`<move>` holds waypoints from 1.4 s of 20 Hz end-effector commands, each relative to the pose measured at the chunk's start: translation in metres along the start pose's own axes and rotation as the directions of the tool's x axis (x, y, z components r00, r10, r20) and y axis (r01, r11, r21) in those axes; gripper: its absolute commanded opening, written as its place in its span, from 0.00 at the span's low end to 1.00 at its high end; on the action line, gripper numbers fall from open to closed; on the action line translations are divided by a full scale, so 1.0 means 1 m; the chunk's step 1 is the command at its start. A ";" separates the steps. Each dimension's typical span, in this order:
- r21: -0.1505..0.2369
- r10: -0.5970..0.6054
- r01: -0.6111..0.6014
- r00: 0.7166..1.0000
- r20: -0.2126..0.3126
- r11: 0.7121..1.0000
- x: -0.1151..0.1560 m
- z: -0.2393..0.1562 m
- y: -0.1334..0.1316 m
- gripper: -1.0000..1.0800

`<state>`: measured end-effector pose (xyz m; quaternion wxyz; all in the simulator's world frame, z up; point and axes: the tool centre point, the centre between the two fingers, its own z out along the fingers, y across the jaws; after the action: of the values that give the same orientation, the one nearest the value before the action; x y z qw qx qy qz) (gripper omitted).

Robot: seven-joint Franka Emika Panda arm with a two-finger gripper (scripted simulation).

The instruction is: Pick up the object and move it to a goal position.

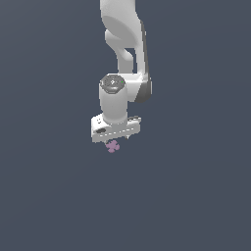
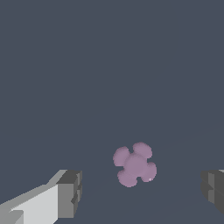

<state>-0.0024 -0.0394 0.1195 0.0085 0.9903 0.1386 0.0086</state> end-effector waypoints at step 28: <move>0.022 -0.260 0.260 0.965 0.010 0.965 -0.038 0.078 0.017 0.96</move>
<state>-0.0316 -0.0678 0.0471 0.0003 0.9637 0.2671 0.0003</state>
